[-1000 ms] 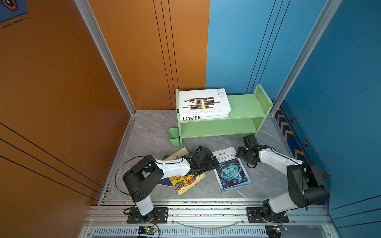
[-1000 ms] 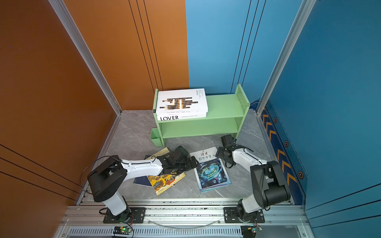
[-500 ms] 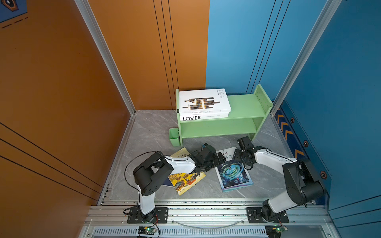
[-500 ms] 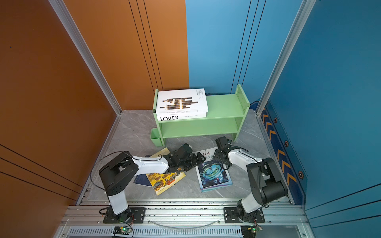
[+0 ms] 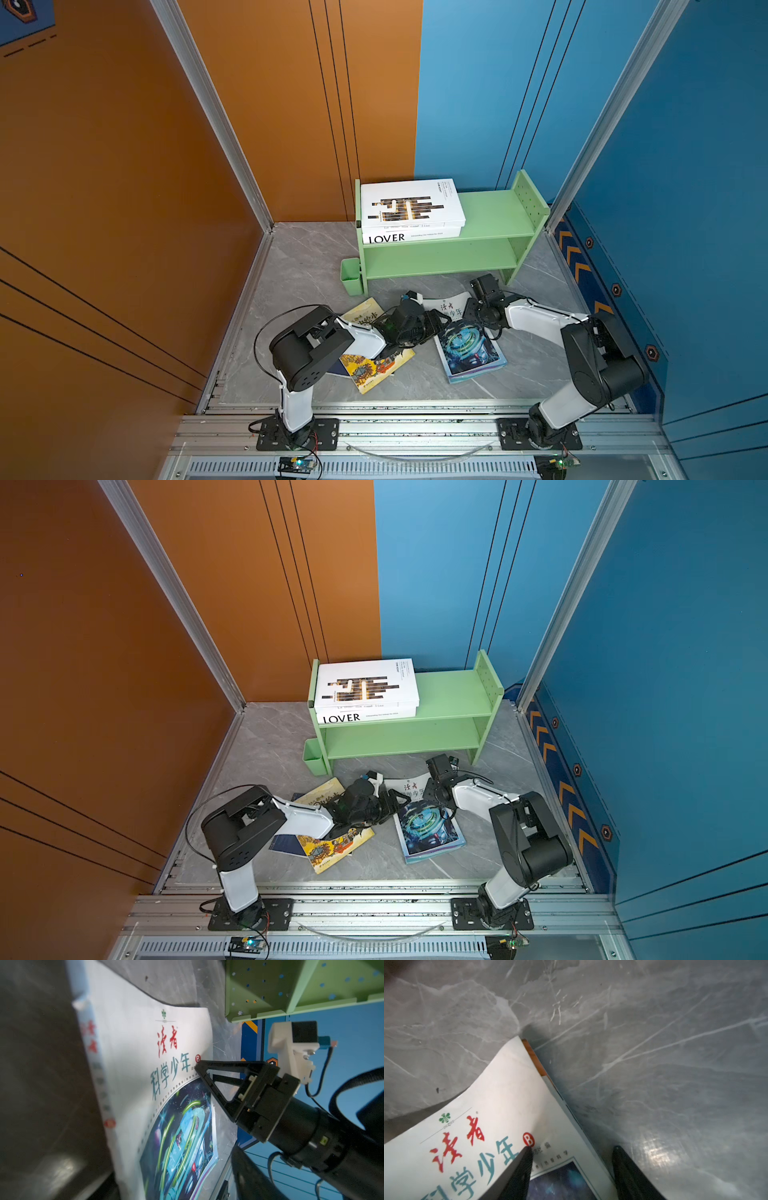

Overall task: Stacking books/files
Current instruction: Pick up the book at the center of the table, then place the book at the bookshelf.

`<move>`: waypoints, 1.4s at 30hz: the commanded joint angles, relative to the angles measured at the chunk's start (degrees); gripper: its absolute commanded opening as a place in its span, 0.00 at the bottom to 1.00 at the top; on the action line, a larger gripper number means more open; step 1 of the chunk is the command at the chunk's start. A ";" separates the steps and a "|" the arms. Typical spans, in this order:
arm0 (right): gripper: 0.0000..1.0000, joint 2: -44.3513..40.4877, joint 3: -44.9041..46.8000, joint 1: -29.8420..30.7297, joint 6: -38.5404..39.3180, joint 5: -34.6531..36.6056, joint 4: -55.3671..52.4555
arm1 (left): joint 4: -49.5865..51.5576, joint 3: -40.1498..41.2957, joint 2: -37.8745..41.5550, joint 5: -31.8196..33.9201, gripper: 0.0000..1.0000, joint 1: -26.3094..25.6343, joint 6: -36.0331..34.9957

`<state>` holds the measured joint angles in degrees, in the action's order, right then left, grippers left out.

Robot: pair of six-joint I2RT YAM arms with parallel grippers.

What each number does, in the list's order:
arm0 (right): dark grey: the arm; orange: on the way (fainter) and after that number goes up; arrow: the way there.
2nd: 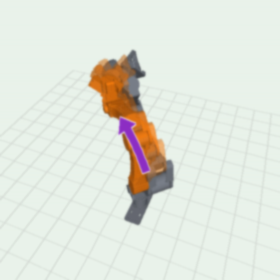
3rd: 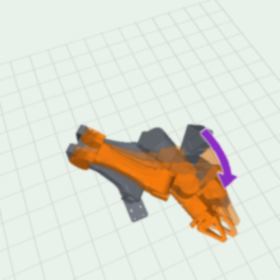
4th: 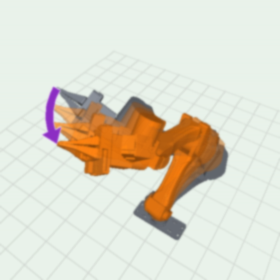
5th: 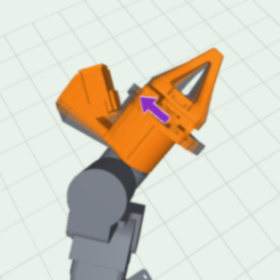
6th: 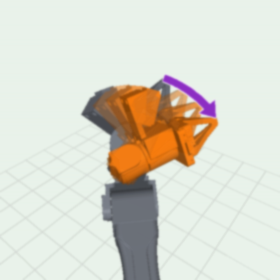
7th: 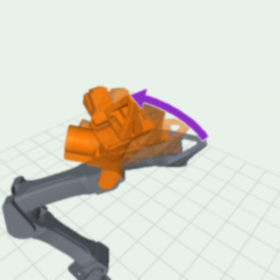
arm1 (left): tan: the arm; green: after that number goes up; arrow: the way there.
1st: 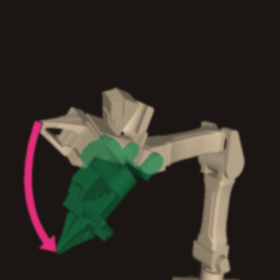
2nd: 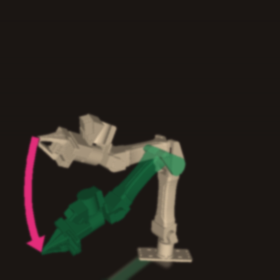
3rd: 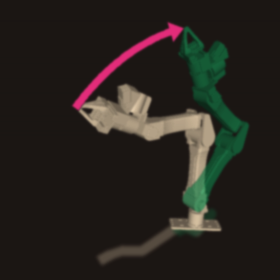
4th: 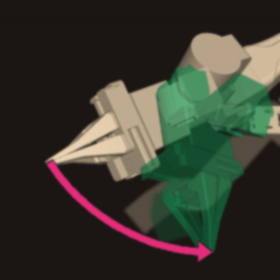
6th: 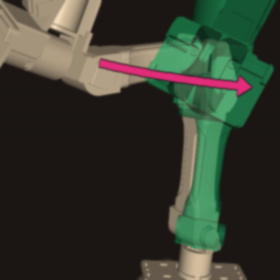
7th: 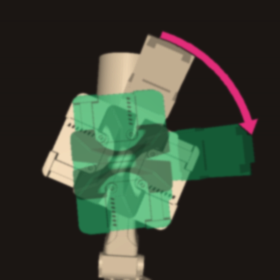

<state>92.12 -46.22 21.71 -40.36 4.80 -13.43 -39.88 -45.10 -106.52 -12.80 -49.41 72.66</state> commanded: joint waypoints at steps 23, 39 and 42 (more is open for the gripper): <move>1.00 -32.05 14.15 -12.88 -9.39 -23.36 0.95 | 3.84 0.84 18.01 -7.50 0.00 3.21 -10.09; 1.00 -42.54 19.06 -15.51 -19.06 -30.64 11.23 | -24.81 4.02 15.90 0.59 0.00 15.95 4.23; 1.00 -42.65 19.49 -13.23 -21.47 -29.49 12.93 | -34.95 5.58 8.78 4.25 0.00 16.75 10.05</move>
<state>50.33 -27.44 6.79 -57.82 -24.03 -5.02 -57.49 -41.08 -93.38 -13.78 -33.56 75.09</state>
